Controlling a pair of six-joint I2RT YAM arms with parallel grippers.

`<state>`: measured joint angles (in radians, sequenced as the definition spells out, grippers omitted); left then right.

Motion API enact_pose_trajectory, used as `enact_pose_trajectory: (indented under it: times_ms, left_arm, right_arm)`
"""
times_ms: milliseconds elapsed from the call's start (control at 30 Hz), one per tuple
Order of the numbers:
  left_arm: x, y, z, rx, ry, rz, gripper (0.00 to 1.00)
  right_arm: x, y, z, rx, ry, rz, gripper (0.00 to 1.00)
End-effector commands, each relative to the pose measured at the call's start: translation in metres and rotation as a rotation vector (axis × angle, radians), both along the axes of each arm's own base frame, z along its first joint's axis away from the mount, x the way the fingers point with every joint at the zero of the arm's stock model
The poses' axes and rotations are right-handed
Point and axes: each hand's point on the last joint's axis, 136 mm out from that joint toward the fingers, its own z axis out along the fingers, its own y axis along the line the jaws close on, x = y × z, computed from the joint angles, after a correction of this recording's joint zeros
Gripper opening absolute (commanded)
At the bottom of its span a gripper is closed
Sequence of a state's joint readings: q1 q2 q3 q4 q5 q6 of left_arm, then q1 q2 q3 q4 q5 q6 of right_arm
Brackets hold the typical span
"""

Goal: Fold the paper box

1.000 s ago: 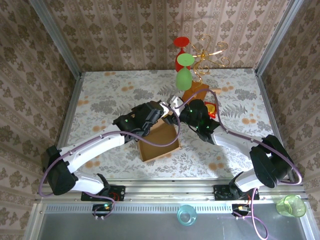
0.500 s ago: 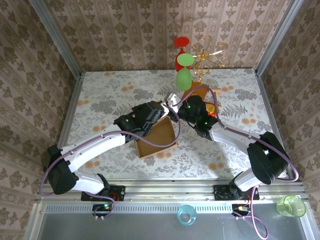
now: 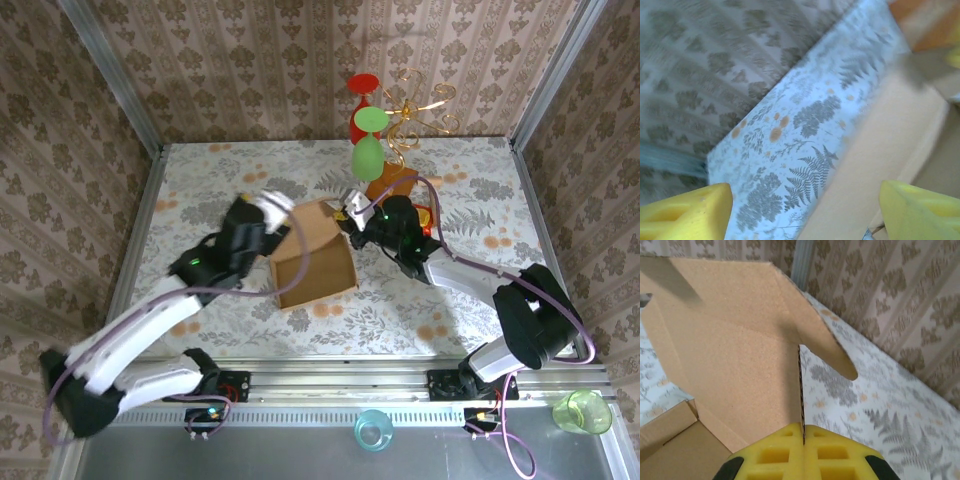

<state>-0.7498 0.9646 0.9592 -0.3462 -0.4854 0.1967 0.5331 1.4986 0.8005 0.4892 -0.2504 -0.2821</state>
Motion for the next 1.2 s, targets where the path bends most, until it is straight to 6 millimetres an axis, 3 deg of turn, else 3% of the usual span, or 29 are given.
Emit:
enact_pose_trajectory:
  times_ms: [0, 133, 200, 300, 500, 767, 900, 1033, 1167]
  left_arm:
    - [-0.011, 0.025, -0.022, -0.317, 0.081, 0.054, 0.78]
    - [-0.010, 0.066, -0.069, -0.426, 0.160, 0.172, 0.76]
    - [-0.006, 0.072, -0.084, -0.476, 0.193, 0.191, 0.75]
    - [0.006, 0.072, -0.091, -0.537, 0.204, 0.178, 0.74]
    - [0.031, 0.054, -0.099, -0.496, 0.234, 0.097, 0.73]
    - [0.041, 0.036, -0.104, -0.488, 0.238, 0.011, 0.74]
    - [0.045, 0.026, -0.107, -0.470, 0.261, -0.015, 0.70]
    - [0.047, 0.023, -0.111, -0.434, 0.274, 0.012, 0.62]
    - [0.047, 0.020, -0.111, -0.438, 0.283, 0.020, 0.35]
  right_arm:
    - [-0.004, -0.006, -0.001, 0.033, 0.020, 0.007, 0.00]
    - [-0.001, -0.013, -0.011, 0.050, 0.049, -0.015, 0.00]
    - [0.000, -0.014, -0.013, 0.054, 0.057, -0.022, 0.00]
    - [0.001, -0.015, -0.015, 0.056, 0.063, -0.024, 0.00]
    - [0.002, -0.016, -0.014, 0.056, 0.073, -0.019, 0.00]
    - [0.004, -0.016, -0.016, 0.055, 0.087, -0.006, 0.00]
    - [0.005, -0.015, -0.018, 0.060, 0.096, -0.006, 0.00]
    - [0.007, -0.015, -0.016, 0.072, 0.099, -0.014, 0.00]
    - [0.007, -0.015, -0.014, 0.083, 0.108, -0.027, 0.00]
